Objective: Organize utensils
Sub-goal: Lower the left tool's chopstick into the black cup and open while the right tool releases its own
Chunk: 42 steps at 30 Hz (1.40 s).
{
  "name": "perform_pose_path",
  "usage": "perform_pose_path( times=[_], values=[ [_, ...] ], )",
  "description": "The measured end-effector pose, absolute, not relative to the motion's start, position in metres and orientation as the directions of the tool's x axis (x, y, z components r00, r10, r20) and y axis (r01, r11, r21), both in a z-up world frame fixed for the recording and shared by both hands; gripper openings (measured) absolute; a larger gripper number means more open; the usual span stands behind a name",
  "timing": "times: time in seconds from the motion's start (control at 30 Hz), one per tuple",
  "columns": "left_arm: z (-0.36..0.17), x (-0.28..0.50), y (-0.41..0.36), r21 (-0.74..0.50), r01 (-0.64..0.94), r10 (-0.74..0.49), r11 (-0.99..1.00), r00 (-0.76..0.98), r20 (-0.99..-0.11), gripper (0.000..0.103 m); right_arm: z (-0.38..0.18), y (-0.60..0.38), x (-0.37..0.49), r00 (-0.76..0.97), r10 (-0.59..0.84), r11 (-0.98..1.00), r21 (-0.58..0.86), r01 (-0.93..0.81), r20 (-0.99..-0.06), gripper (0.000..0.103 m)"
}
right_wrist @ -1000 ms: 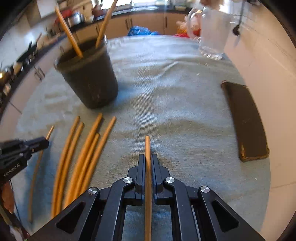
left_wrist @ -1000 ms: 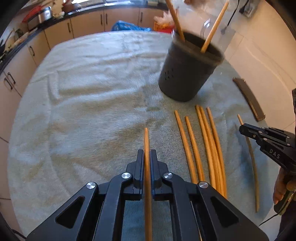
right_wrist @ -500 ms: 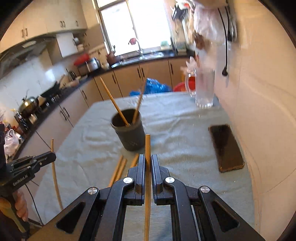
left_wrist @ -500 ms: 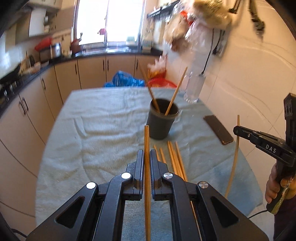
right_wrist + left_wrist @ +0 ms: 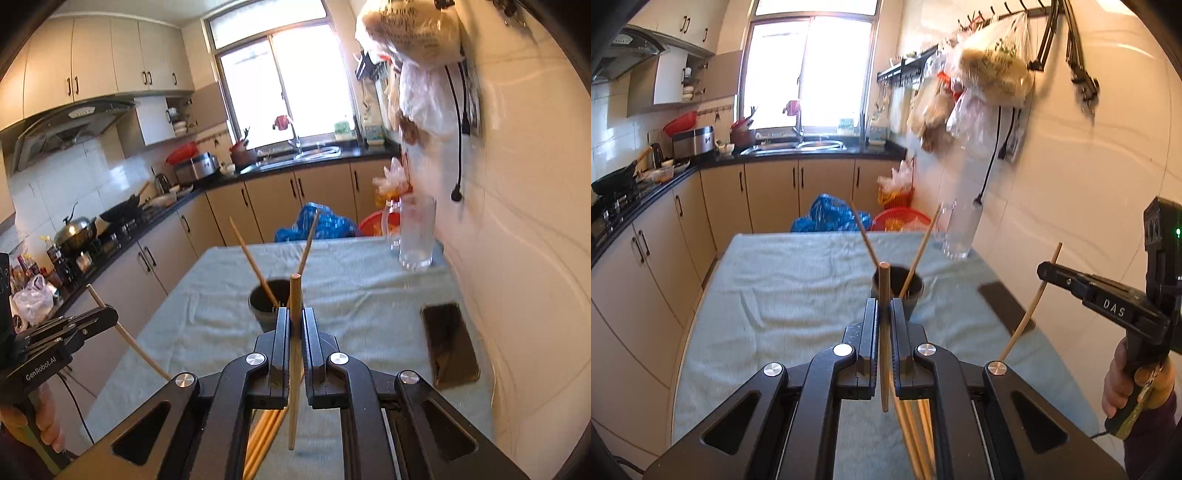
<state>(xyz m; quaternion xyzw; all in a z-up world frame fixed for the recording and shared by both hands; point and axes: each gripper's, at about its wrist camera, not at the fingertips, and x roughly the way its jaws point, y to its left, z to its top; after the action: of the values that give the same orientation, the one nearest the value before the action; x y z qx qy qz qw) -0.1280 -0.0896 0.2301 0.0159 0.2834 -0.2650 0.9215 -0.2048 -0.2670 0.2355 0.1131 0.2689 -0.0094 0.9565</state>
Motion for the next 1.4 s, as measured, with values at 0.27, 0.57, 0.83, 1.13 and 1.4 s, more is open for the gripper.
perform_pose_path(
  times=[0.27, 0.57, 0.83, 1.13, 1.4],
  values=[
    [0.274, -0.084, -0.117, -0.113, 0.508, -0.496, 0.854, 0.73, -0.47, 0.005, 0.275, -0.281, -0.171, 0.899, 0.046, 0.969, 0.24, 0.066, -0.436, 0.007],
    [0.304, -0.022, -0.141, -0.167, 0.487, -0.506, 0.857, 0.736, -0.45, 0.005, 0.307, -0.294, -0.125, 0.945, 0.049, 0.94, 0.334, 0.066, -0.325, 0.007],
    [0.268, 0.031, -0.167, -0.181, 0.456, -0.479, 0.871, 0.713, -0.511, 0.005, 0.272, -0.296, -0.077, 0.927, -0.011, 0.938, 0.318, 0.14, -0.375, 0.007],
    [0.22, 0.044, -0.172, -0.169, 0.44, -0.448, 0.882, 0.668, -0.594, 0.005, 0.218, -0.306, -0.043, 0.86, 0.029, 0.926, 0.337, 0.169, -0.51, 0.008],
    [0.229, 0.032, -0.153, -0.184, 0.418, -0.443, 0.89, 0.695, -0.566, 0.03, 0.217, -0.312, -0.046, 0.859, 0.019, 0.919, 0.348, 0.187, -0.512, 0.049]
  ],
)
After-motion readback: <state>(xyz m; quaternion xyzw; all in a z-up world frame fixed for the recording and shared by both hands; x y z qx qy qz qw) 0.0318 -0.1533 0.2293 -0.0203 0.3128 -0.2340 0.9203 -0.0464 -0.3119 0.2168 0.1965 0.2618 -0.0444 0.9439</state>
